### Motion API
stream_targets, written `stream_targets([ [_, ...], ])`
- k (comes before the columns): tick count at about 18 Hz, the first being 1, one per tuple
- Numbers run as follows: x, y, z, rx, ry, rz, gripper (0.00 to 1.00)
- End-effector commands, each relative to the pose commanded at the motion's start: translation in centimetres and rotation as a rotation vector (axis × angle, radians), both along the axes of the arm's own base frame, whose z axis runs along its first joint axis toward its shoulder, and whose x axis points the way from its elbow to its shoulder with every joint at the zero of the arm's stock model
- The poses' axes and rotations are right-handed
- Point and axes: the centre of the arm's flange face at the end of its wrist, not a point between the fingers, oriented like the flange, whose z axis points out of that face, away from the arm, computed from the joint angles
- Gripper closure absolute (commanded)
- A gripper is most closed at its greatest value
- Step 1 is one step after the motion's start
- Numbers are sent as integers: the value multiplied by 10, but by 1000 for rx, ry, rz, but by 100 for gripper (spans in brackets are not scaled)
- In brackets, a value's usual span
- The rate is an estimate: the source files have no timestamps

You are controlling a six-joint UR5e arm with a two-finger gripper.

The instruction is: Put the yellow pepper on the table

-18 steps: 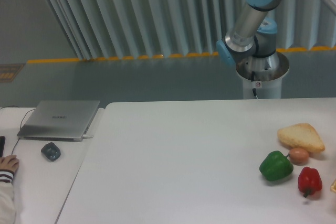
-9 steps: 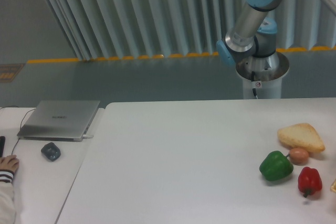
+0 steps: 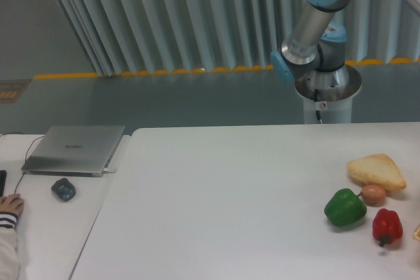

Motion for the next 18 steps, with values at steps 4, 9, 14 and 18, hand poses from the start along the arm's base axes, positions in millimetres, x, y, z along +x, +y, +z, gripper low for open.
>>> stream_targets([
  [4,11,6,37,34,-65,-13,59],
  [9,47,31,63,59,-94,-72,59],
  [14,90,73,74,74,-109,-65,59],
  [18,110,97,77,101,-108,-7,59],
])
